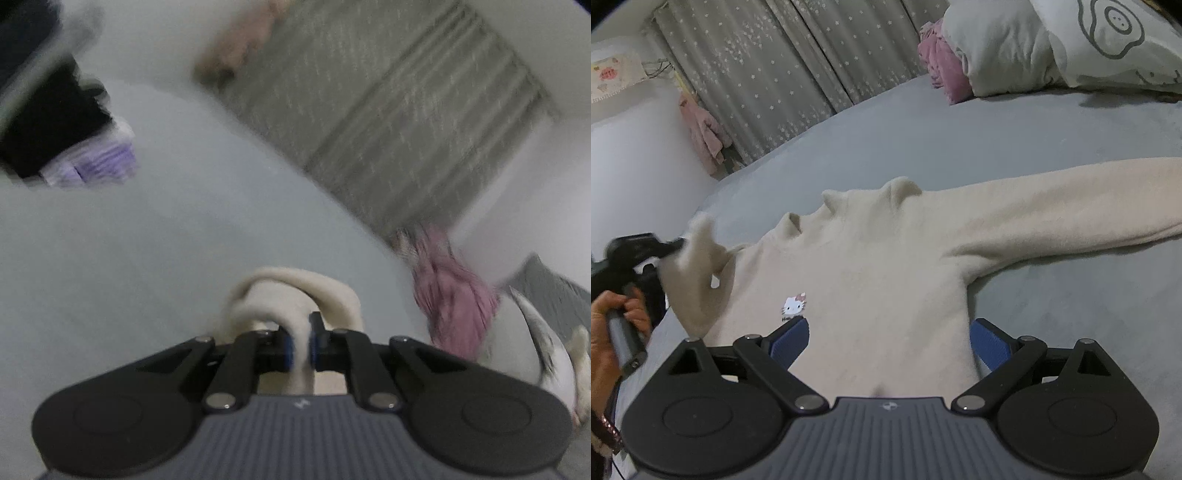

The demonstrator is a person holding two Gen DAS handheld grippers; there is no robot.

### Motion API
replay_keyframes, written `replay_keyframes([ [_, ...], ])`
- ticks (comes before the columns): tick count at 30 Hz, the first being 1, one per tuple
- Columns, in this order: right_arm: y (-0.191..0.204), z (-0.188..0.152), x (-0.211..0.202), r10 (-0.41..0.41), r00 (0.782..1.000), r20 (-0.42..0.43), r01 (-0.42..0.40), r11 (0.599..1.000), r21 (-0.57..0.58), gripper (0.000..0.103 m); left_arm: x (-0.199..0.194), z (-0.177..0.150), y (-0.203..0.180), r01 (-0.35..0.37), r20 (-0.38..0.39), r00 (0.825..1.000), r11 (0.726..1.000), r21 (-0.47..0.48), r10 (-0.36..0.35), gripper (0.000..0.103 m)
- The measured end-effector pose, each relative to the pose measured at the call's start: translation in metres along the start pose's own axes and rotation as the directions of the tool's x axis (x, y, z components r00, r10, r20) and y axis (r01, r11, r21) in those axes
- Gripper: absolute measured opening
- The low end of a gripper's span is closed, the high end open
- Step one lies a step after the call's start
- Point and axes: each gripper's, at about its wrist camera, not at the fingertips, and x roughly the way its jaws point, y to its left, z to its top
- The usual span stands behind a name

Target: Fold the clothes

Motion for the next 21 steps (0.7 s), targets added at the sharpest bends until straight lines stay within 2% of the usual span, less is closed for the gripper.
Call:
replay_keyframes([
  [2,0.004,-0.003,0.001,0.005,1.0,-0.005,-0.005,1.0,-0.012,0.094,-0.015,0.005,0.016,-0.057,0.039,0.998,0.998,0.012,0.056,0.008],
  [5,0.009,-0.007,0.003,0.01,1.0,-0.011,-0.01,1.0,-0.03,0.094,-0.028,-0.003,0.043,-0.174,0.044,0.984,0.984,0.035,0.172,0.008],
  [7,0.011,-0.009,0.005,0.01,1.0,-0.019,-0.011,0.999,-0.035,0.094,-0.031,-0.016,0.054,-0.241,0.019,0.97,0.968,0.062,0.241,0.009],
  [9,0.012,-0.012,0.008,0.009,1.0,-0.028,-0.01,0.999,-0.041,0.094,-0.031,-0.038,0.07,-0.321,-0.037,0.945,0.943,0.092,0.325,0.01],
  [11,0.014,-0.014,0.009,0.009,0.999,-0.034,-0.01,0.999,-0.05,0.094,-0.029,-0.052,0.076,-0.35,-0.091,0.929,0.932,0.09,0.358,0.011],
  [13,0.015,-0.015,0.01,0.008,0.999,-0.037,-0.01,0.998,-0.055,0.094,-0.032,-0.059,0.083,-0.321,-0.113,0.939,0.946,0.048,0.324,0.014],
  [15,0.016,-0.016,0.01,0.01,0.999,-0.039,-0.012,0.998,-0.056,0.094,-0.038,-0.054,0.102,-0.202,-0.123,0.974,0.974,-0.107,0.188,0.03],
  [16,0.016,-0.016,0.01,0.011,0.999,-0.039,-0.013,0.998,-0.057,0.094,-0.037,-0.051,0.114,-0.147,-0.132,0.984,0.968,-0.203,0.122,0.047],
  [17,0.016,-0.017,0.01,0.011,0.999,-0.039,-0.013,0.998,-0.058,0.094,-0.036,-0.048,0.125,-0.1,-0.135,0.989,0.951,-0.294,0.062,0.062],
  [19,0.016,-0.016,0.011,0.01,0.999,-0.04,-0.013,0.998,-0.059,0.094,-0.03,-0.044,0.135,-0.06,-0.131,0.991,0.922,-0.383,0.01,0.069],
  [21,0.017,-0.017,0.013,0.01,0.999,-0.044,-0.013,0.998,-0.062,0.094,-0.024,-0.041,0.134,-0.069,-0.127,0.992,0.91,-0.409,0.018,0.066],
])
